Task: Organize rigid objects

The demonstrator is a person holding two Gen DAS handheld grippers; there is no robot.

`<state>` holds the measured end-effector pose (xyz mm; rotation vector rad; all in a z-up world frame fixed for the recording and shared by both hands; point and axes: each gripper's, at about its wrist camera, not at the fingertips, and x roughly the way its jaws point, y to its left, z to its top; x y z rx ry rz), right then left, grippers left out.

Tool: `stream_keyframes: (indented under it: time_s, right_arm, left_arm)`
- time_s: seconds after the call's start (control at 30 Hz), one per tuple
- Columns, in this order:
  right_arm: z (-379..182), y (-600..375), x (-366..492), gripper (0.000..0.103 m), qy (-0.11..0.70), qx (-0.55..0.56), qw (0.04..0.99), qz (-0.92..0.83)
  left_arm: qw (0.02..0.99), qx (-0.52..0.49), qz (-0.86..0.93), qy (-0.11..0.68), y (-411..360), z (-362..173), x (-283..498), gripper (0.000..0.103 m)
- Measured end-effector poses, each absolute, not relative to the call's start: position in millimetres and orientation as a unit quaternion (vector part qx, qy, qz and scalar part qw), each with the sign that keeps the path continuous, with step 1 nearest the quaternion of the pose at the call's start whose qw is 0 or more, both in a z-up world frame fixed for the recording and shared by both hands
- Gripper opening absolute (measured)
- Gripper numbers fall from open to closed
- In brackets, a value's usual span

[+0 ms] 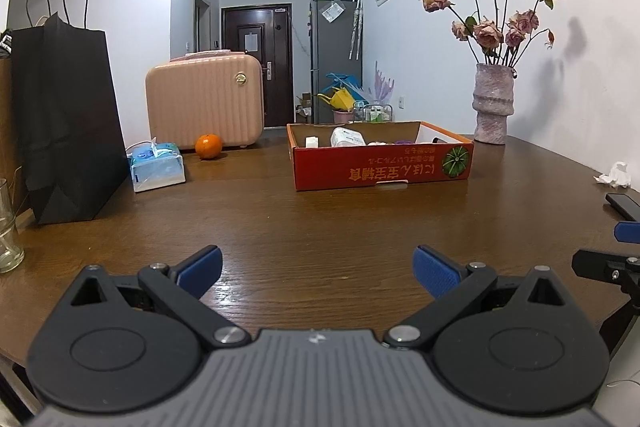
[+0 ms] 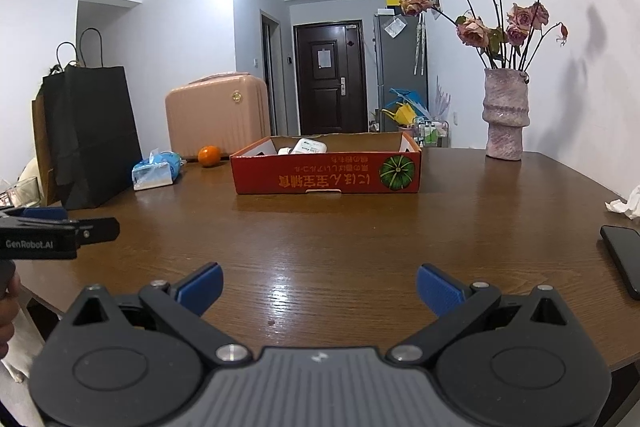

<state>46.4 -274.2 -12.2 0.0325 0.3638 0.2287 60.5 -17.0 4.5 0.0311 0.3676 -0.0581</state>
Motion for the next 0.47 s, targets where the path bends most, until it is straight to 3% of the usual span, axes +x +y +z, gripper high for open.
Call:
stream_keyframes:
  time_s: [0.47]
  right_arm:
    - [-9.3,-278.4,49.7,0.103,0.157,0.040,0.981,0.105]
  left_arm:
    - [0.990,0.015,-0.034,0.134,-19.7,5.3,52.3,0.103]
